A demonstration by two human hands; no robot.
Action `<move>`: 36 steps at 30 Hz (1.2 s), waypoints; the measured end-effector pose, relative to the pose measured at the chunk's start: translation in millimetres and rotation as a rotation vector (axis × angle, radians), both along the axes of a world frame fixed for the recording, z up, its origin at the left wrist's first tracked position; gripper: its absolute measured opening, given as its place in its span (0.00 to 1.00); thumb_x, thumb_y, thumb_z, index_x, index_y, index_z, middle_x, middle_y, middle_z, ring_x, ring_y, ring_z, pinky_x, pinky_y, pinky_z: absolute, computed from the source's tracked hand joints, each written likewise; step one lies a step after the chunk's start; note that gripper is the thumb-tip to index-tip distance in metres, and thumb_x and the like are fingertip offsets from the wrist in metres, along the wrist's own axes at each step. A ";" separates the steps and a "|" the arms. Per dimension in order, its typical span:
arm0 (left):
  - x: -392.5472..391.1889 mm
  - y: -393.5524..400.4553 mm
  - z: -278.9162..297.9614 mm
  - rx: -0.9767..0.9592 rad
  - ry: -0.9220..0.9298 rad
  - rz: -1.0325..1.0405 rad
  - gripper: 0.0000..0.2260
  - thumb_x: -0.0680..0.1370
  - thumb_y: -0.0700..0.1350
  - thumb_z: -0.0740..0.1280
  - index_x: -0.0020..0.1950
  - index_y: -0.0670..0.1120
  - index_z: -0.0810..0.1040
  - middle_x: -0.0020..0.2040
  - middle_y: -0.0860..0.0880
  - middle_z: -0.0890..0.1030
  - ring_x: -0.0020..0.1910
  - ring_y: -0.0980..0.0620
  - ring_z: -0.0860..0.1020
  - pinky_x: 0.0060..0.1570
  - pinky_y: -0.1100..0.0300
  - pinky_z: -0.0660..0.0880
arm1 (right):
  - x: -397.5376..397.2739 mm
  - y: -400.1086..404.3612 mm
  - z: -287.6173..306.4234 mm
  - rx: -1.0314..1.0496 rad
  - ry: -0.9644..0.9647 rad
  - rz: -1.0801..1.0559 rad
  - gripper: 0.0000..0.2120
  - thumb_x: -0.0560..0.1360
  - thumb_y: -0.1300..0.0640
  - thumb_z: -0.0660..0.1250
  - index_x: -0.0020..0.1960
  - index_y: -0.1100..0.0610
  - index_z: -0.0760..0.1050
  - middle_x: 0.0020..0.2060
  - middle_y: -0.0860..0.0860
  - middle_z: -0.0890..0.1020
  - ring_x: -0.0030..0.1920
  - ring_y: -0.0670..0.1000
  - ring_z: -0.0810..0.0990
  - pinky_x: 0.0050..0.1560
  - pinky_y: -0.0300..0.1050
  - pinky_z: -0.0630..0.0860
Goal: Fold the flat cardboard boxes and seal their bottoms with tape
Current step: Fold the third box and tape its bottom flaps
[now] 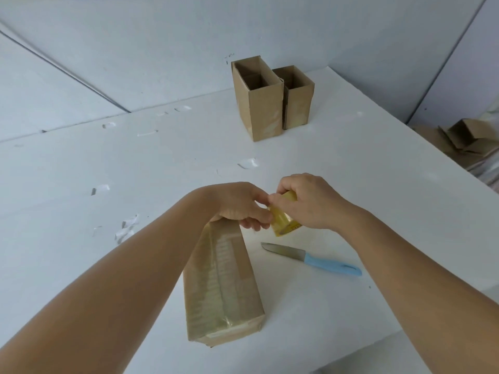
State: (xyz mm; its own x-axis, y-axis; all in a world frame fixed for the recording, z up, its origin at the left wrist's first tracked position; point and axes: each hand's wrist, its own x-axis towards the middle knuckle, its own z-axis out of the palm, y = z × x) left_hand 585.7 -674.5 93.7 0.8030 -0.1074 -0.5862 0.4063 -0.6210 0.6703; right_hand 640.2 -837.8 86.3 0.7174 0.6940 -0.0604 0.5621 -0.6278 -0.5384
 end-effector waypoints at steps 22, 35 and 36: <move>-21.9 3.1 -8.5 -0.105 -0.191 0.247 0.07 0.75 0.42 0.71 0.51 0.52 0.83 0.38 0.51 0.83 0.38 0.55 0.78 0.45 0.62 0.77 | -51.0 -64.7 -112.2 -0.314 -0.037 -0.182 0.15 0.78 0.53 0.60 0.64 0.46 0.72 0.56 0.50 0.72 0.56 0.52 0.70 0.53 0.44 0.72; -22.9 0.6 -10.4 -0.081 -0.253 0.295 0.10 0.74 0.41 0.72 0.54 0.49 0.83 0.39 0.49 0.83 0.36 0.54 0.77 0.48 0.59 0.77 | -76.5 -78.7 -28.3 -0.061 -0.008 -0.194 0.10 0.75 0.51 0.63 0.37 0.53 0.70 0.30 0.51 0.76 0.33 0.54 0.76 0.33 0.46 0.72; -23.2 0.4 -10.5 -0.083 -0.259 0.296 0.10 0.74 0.41 0.72 0.53 0.50 0.83 0.39 0.49 0.83 0.36 0.54 0.76 0.48 0.59 0.77 | -79.8 -79.3 -21.1 -0.043 0.002 -0.203 0.10 0.75 0.51 0.63 0.37 0.54 0.70 0.29 0.52 0.76 0.32 0.55 0.77 0.32 0.47 0.72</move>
State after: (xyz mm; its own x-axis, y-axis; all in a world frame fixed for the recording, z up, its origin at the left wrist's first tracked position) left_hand 562.5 -674.1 83.3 0.9262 0.1128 -0.3599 0.3712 -0.4419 0.8167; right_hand 560.4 -917.1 65.2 0.8423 0.5317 -0.0880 0.4206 -0.7506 -0.5095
